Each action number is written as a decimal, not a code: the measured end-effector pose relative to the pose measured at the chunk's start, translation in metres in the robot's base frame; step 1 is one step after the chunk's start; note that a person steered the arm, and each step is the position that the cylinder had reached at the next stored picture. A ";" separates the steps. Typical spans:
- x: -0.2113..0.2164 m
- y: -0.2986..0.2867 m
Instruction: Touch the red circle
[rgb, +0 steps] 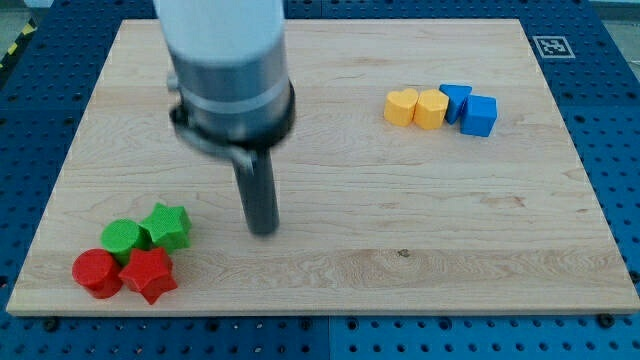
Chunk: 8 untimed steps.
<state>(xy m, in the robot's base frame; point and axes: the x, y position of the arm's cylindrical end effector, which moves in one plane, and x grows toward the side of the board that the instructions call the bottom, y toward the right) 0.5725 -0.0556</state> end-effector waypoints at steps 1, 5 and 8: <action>0.045 0.007; -0.081 -0.165; 0.015 -0.236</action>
<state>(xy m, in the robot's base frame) 0.5872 -0.2916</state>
